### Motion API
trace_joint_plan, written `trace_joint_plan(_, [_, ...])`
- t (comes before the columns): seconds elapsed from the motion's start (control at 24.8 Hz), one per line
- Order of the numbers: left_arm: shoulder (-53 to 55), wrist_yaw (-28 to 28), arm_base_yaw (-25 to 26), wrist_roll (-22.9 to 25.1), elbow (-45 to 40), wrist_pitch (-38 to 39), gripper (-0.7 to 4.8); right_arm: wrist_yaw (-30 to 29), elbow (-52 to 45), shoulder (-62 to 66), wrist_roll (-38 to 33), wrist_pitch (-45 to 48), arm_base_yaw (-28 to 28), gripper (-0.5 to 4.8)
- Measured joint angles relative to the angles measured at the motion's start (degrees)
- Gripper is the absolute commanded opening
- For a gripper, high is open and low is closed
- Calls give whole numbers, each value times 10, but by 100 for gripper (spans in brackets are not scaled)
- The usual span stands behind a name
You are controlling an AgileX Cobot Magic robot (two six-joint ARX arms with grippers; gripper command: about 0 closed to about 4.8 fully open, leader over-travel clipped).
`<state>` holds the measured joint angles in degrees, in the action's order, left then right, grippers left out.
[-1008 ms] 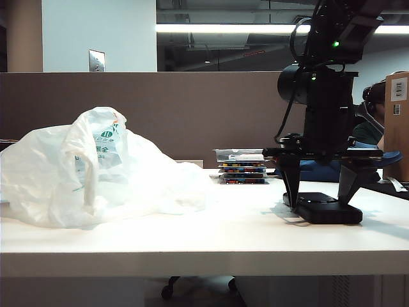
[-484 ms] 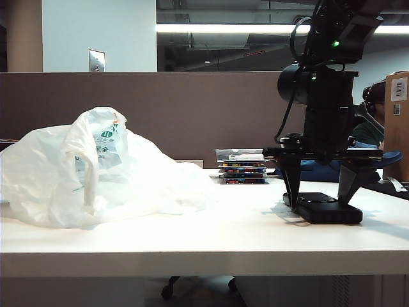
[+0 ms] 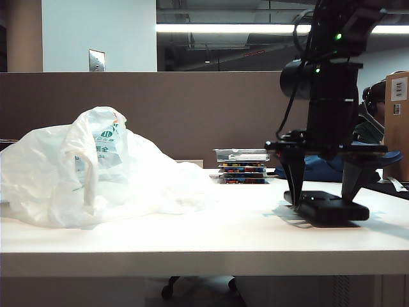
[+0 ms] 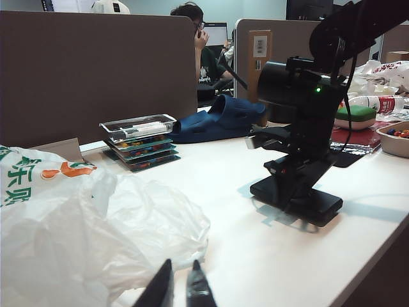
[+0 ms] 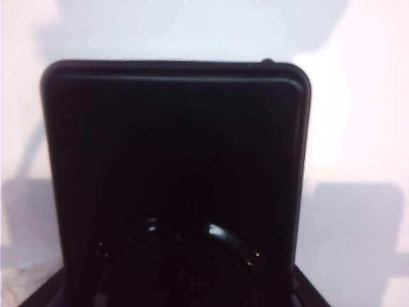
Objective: Put the power bank into the bag.
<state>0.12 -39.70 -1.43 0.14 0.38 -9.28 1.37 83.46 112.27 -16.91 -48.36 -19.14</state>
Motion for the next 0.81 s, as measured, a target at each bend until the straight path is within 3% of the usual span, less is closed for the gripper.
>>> trace_joint_plan(0.4, [0, 0, 0, 0, 0, -27, 44, -55, 0, -26, 13, 0, -11, 290])
trace_joint_plan(0.44, [0, 0, 0, 0, 0, -27, 74, -58, 0, -26, 16, 0, -14, 290])
trace_joint_plan(0.6, [0, 4, 0, 0, 0, -27, 313, -62, 0, -26, 22, 1, -36, 290])
trace_joint_plan(0.69, [0, 18, 0, 0, 0, -27, 346, -64, 0, -26, 22, 1, -45, 290])
trace_joint_plan(0.81, [0, 35, 0, -2, 0, -28, 351, -74, 0, -26, 22, 3, -54, 290])
